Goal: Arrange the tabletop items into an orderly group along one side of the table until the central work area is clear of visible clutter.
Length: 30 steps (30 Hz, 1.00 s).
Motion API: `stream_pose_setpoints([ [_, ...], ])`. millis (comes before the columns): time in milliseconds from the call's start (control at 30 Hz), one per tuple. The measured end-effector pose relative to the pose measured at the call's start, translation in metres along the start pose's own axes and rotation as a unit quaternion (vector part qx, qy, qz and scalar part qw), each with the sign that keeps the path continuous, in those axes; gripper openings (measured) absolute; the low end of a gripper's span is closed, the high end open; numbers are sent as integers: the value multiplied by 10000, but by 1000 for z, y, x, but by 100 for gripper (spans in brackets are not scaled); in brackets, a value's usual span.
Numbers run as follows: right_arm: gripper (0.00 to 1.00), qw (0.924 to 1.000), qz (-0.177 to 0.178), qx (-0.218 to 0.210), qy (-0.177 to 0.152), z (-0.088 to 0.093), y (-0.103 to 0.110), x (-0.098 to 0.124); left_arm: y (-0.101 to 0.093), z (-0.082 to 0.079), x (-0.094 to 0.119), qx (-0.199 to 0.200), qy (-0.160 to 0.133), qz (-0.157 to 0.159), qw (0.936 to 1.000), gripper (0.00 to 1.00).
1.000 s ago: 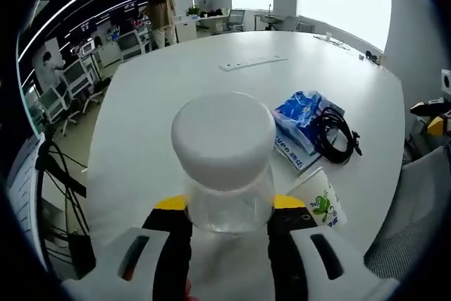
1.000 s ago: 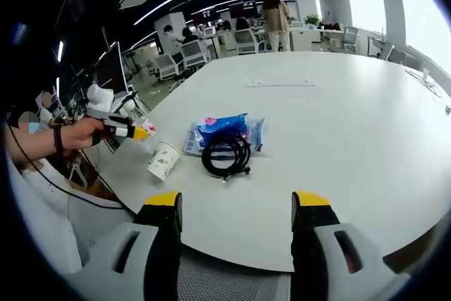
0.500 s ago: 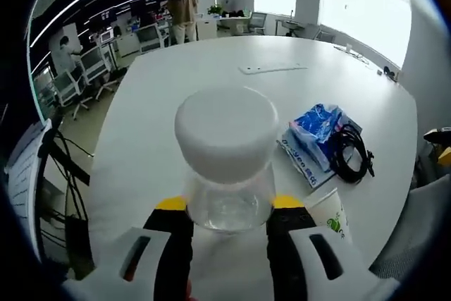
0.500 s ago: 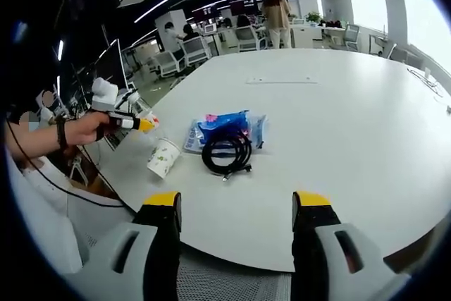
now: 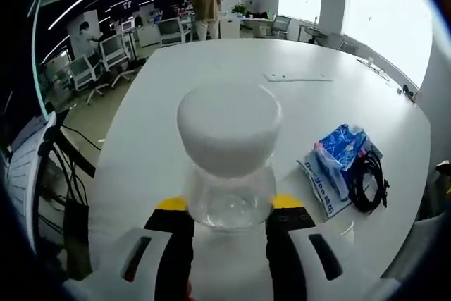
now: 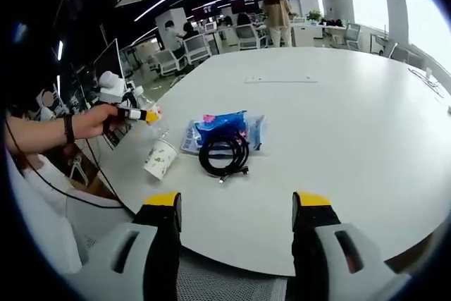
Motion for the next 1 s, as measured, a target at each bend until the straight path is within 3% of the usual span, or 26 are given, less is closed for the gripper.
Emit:
stream_pose_setpoints([
  [433,63,10000,-14,-35,71,0,-7,-1,5,-11,-18,149,-142,-227,9995,38],
  [1000,62,9999,-10,-25,109,-3,-13,-3,3,-20,-31,484,-114,-743,9960,38],
])
Point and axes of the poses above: the point that each gripper's makers call its tool centre point, and the gripper's own axes: x roughly backward along the fingers, y roughly to its left, z roughly out of its underside, the point moved 7 cm from there along x, roughly backward along the fingers, and after that the axes turned 9 degrees about -y, right-handed, at the moved point
